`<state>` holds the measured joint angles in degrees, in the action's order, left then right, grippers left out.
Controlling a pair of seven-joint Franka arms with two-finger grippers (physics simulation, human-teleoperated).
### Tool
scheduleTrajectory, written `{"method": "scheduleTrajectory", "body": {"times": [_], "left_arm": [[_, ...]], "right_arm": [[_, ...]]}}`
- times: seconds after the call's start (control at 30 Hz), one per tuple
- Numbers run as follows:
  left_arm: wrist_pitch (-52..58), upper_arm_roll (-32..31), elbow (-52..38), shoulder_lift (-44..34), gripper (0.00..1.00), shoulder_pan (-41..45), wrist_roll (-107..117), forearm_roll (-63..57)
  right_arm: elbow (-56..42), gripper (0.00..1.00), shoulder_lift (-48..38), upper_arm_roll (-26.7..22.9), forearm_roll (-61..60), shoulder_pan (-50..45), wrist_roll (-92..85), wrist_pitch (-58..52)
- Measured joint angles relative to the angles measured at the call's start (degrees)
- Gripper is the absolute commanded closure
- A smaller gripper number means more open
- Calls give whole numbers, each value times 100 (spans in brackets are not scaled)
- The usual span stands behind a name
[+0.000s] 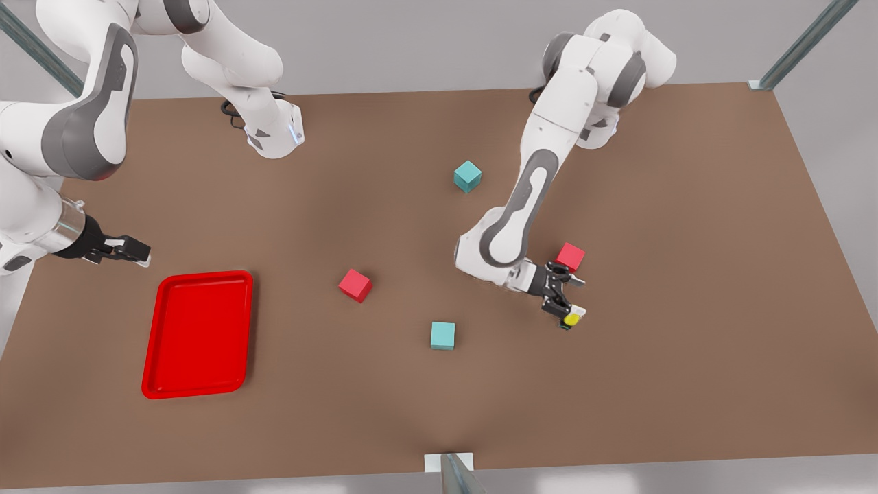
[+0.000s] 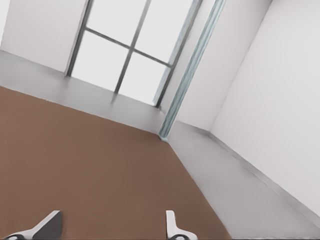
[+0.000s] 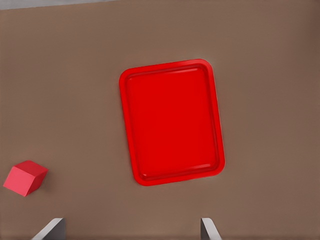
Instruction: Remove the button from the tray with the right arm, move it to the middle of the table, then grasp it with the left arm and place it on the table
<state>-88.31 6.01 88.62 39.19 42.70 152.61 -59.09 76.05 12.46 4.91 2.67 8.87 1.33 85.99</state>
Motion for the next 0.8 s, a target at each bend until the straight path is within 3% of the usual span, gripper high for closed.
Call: {"method": "scheduleTrajectory", "body": {"times": [0.07, 0.17, 0.2, 0.27, 0.37, 0.53, 0.8], "left_arm": [[98, 184, -7, -974, 0, 0, -1269, 2016], [685, 2017, -934, -1340, 0, -166, -3400, 4949], [862, 2045, -1134, -1756, 0, -543, -4065, 5382], [1099, 897, -935, -2960, 0, -1675, -5291, 5423], [1085, 411, -81, -4033, 0, -2140, -6908, 5411], [1015, 308, 208, -4180, 0, -2344, -9182, 5428], [994, 304, 220, -4185, 0, -1873, -11728, 5436]], "right_arm": [[0, 0, 0, 0, 0, 2, 0, 1], [0, 0, 0, 0, 0, 3, 0, 2], [0, 0, 0, 0, 0, 5, 0, 2], [0, 0, 0, 0, 0, 7, 0, 1], [0, 0, 0, 0, -1, 22, -2, 2], [0, 0, 0, 0, -3, 26, -4, 0], [17, 0, -7, 0, -8, 28, -9, -7]]}}
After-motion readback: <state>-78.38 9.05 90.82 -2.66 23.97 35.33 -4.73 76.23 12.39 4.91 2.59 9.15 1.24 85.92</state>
